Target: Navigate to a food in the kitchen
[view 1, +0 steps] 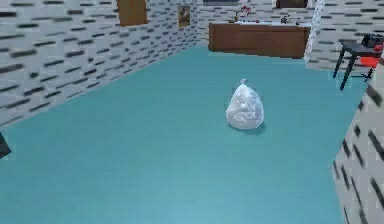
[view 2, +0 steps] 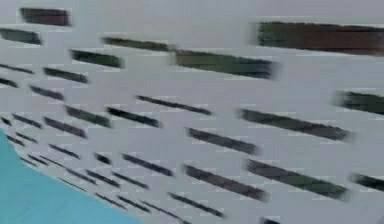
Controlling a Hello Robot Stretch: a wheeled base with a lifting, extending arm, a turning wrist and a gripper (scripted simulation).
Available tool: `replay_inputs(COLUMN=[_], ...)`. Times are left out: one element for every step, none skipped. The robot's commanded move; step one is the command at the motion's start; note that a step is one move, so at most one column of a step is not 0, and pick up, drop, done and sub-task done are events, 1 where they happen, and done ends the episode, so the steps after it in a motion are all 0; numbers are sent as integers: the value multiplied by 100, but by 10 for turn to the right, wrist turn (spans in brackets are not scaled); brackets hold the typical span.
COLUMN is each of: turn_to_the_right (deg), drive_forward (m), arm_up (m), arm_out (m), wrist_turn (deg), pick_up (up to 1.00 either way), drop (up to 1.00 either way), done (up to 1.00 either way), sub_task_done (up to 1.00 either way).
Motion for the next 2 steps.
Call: replay_inputs(turn_to_the_right=[0,0], drive_forward=[100,100], arm_up=[0,0], arm_out=[0,0], wrist_turn=[0,0], pick_up=[0,0], drop=[0,0], done=[0,0], sub_task_done=[0,0])
